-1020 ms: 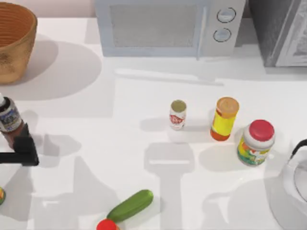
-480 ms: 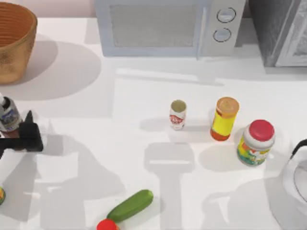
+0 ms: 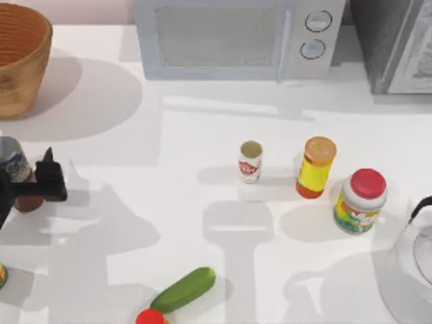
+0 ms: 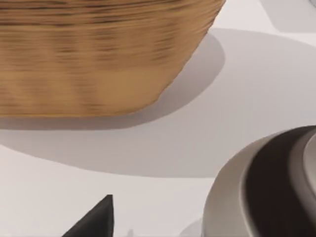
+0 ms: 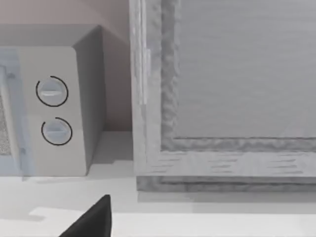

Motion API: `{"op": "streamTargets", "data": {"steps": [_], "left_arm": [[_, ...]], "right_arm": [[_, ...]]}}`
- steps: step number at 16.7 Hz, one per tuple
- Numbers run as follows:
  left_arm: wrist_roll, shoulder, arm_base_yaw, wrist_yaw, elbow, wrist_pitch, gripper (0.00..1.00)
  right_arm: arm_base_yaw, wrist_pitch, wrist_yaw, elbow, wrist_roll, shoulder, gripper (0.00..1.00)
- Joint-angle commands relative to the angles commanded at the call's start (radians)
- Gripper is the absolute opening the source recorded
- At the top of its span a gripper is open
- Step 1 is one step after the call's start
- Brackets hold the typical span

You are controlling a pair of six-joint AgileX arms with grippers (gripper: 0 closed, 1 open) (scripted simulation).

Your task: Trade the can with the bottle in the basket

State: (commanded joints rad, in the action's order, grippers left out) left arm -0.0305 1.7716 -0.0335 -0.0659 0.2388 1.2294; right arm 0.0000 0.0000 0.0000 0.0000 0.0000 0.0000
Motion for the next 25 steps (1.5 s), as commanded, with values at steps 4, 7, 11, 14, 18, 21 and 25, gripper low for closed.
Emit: {"op": "streamTargets", "data": {"steps": [4,7,11,14,18,21,25], "left_arm": [[0.0,0.0,0.0,0.0,0.0,0.0,0.92],[0.0,0.0,0.0,0.0,0.0,0.0,0.7],[0.0,0.0,0.0,0.0,0.0,0.0,0.4],[0.0,0.0,0.0,0.0,0.0,0.0,0.17],[0.0,0.0,0.0,0.0,0.0,0.0,0.0],[0.0,0.0,0.0,0.0,0.0,0.0,0.0],[-0.001,-0.001,0.001,0.0,-0.001,0.0,0.0]], "right_arm": [[0.0,0.0,0.0,0.0,0.0,0.0,1.0],[0.0,0.0,0.0,0.0,0.0,0.0,1.0],[0.0,0.0,0.0,0.0,0.0,0.0,1.0],[0.0,0.0,0.0,0.0,0.0,0.0,1.0],[0.0,0.0,0.0,0.0,0.0,0.0,1.0],[0.0,0.0,0.0,0.0,0.0,0.0,1.0],[0.0,0.0,0.0,0.0,0.0,0.0,1.0]]}}
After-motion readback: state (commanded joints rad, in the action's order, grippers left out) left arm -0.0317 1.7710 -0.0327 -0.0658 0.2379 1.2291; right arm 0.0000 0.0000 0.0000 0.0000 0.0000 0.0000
